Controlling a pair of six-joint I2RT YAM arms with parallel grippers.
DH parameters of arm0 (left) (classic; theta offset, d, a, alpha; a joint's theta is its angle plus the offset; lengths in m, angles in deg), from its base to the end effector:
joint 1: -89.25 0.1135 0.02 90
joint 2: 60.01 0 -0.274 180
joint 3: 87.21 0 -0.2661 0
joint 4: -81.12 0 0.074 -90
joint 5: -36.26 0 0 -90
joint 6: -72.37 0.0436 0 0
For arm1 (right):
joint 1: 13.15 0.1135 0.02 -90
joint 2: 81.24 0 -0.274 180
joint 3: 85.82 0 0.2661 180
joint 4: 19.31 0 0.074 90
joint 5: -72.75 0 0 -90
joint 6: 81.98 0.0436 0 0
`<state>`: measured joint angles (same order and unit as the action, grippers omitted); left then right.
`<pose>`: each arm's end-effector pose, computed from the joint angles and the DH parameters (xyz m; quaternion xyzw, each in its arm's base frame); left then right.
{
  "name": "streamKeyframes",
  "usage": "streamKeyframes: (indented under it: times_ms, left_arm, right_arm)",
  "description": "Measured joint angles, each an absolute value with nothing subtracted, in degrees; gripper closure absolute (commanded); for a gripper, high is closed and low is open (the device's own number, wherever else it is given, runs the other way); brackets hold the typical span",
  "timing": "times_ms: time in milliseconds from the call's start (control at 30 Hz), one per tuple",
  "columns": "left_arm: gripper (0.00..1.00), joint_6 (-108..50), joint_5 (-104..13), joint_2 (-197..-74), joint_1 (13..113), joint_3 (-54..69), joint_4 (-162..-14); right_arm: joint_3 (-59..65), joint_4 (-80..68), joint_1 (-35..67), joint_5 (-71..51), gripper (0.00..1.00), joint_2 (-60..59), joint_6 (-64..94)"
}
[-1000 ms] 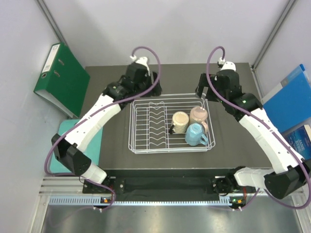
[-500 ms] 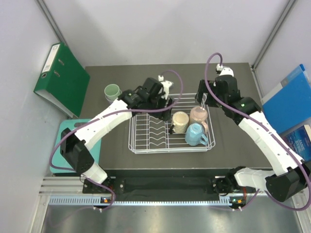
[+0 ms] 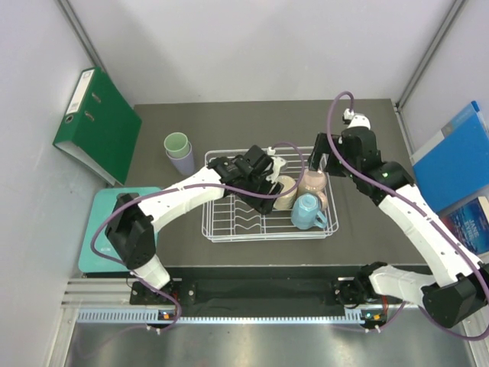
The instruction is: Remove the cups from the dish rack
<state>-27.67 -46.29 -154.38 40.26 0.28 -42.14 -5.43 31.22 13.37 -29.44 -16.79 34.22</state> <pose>0.2372 -0.2813 0.2780 0.3369 0.8998 -0.1875 0.2042 0.2311 0.1050 0.3676 0.0469 0.8805 0.1210 0.4560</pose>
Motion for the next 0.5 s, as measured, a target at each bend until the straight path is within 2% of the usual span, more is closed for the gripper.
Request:
streamKeyframes:
  times_ms: [500]
  left_arm:
    - [0.36, -26.01, -46.05, -157.18, 40.24, 6.03, -55.19]
  right_arm:
    - [-6.07, 32.49, 13.37, -29.33, 0.0, -19.24, 34.22]
